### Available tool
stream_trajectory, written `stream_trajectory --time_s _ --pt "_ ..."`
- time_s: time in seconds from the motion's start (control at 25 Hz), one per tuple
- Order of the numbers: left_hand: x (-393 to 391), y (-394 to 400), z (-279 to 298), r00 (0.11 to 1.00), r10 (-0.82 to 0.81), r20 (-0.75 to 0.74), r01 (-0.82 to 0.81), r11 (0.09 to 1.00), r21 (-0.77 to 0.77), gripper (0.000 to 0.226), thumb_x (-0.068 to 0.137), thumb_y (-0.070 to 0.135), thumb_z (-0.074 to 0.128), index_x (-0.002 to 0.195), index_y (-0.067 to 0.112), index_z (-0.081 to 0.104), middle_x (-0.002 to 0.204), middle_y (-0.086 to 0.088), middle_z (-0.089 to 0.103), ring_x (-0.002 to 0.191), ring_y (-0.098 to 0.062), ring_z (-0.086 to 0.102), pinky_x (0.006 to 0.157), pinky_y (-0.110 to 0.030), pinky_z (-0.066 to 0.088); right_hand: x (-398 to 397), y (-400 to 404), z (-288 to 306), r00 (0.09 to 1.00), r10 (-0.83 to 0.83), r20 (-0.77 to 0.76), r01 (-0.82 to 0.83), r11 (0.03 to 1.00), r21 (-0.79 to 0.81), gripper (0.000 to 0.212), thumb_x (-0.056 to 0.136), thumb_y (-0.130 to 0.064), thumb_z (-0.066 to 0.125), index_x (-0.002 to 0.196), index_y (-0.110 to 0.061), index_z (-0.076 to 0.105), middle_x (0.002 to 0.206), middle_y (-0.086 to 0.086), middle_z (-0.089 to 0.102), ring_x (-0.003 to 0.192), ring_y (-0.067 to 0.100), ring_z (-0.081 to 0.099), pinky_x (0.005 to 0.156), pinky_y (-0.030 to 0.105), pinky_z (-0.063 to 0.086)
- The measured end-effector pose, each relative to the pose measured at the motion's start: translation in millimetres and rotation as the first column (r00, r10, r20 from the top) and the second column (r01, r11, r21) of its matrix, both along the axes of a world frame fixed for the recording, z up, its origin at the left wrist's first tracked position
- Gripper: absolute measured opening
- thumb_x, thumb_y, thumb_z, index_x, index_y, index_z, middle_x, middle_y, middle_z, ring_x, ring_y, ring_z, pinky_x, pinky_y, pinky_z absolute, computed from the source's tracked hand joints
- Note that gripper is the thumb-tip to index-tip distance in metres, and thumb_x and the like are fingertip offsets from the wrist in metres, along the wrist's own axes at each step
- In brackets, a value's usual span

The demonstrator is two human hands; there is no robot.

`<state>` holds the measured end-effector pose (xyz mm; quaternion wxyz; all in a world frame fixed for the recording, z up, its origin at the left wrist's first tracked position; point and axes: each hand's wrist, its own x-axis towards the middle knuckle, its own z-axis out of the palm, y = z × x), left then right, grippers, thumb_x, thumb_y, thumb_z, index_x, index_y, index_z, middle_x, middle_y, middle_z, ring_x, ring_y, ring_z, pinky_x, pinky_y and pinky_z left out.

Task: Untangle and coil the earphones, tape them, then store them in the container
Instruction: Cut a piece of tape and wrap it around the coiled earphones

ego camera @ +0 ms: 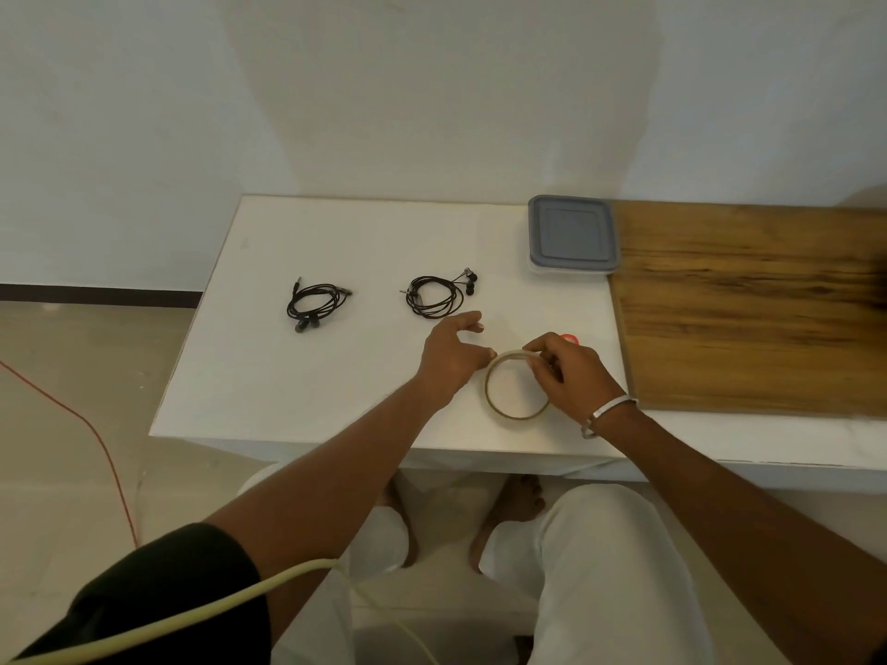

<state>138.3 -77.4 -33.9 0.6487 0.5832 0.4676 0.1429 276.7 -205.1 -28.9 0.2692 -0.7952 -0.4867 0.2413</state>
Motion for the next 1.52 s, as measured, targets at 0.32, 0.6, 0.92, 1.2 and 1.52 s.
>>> stream_trajectory --time_s 0.32,0.6,0.92,1.2,1.52 --pt "31 -17 -2 0.999 -0.036 -0.039 0.040 0.995 0.096 0.063 0.074 -0.004 0.074 0.131 0.013 0.054 0.121 -0.002 0.060 0.093 -0.006 0.055 0.063 -0.001 0.041 29 -2 20 0.961 0.177 0.213 -0.190 0.981 0.043 0.022 0.089 -0.019 0.056 0.111 -0.017 0.057 0.106 -0.002 0.062 0.088 0.013 0.059 0.077 0.025 0.050" --pt "38 -25 -9 0.994 -0.103 -0.022 0.103 0.913 0.395 0.053 0.079 -0.017 0.057 0.129 0.002 0.054 0.119 -0.016 0.056 0.069 -0.013 0.060 0.069 -0.009 0.047 50 1 22 0.964 0.249 0.096 -0.239 0.966 -0.100 0.020 0.083 -0.008 0.062 0.100 -0.018 0.067 0.090 0.002 0.061 0.078 0.015 0.055 0.073 0.027 0.047" --pt "31 -29 -20 0.934 -0.332 -0.130 0.334 0.688 0.644 0.050 0.085 -0.012 0.055 0.133 0.005 0.055 0.118 -0.009 0.056 0.082 -0.021 0.065 0.087 -0.030 0.053 53 -8 6 0.953 0.303 0.026 -0.288 0.927 -0.241 0.040 0.078 0.005 0.054 0.110 -0.016 0.066 0.101 -0.010 0.052 0.094 0.003 0.045 0.075 0.000 0.032" --pt "24 -28 -26 0.966 -0.242 -0.095 0.249 0.758 0.603 0.058 0.081 -0.003 0.069 0.135 0.009 0.054 0.123 -0.007 0.057 0.099 -0.014 0.057 0.096 -0.028 0.048 64 -18 -4 0.932 0.341 0.126 -0.291 0.907 -0.305 0.050 0.084 -0.003 0.056 0.127 -0.028 0.053 0.106 -0.009 0.036 0.087 0.014 0.049 0.066 0.006 0.033" --pt "26 -8 -19 0.992 -0.097 -0.087 0.125 0.896 0.426 0.066 0.078 -0.004 0.069 0.139 0.008 0.046 0.125 -0.009 0.050 0.083 -0.013 0.046 0.069 -0.002 0.039 63 -17 -1 0.969 0.238 0.071 -0.225 0.961 -0.160 0.041 0.088 -0.030 0.060 0.125 -0.027 0.042 0.123 -0.003 0.048 0.103 0.014 0.054 0.085 0.033 0.053"
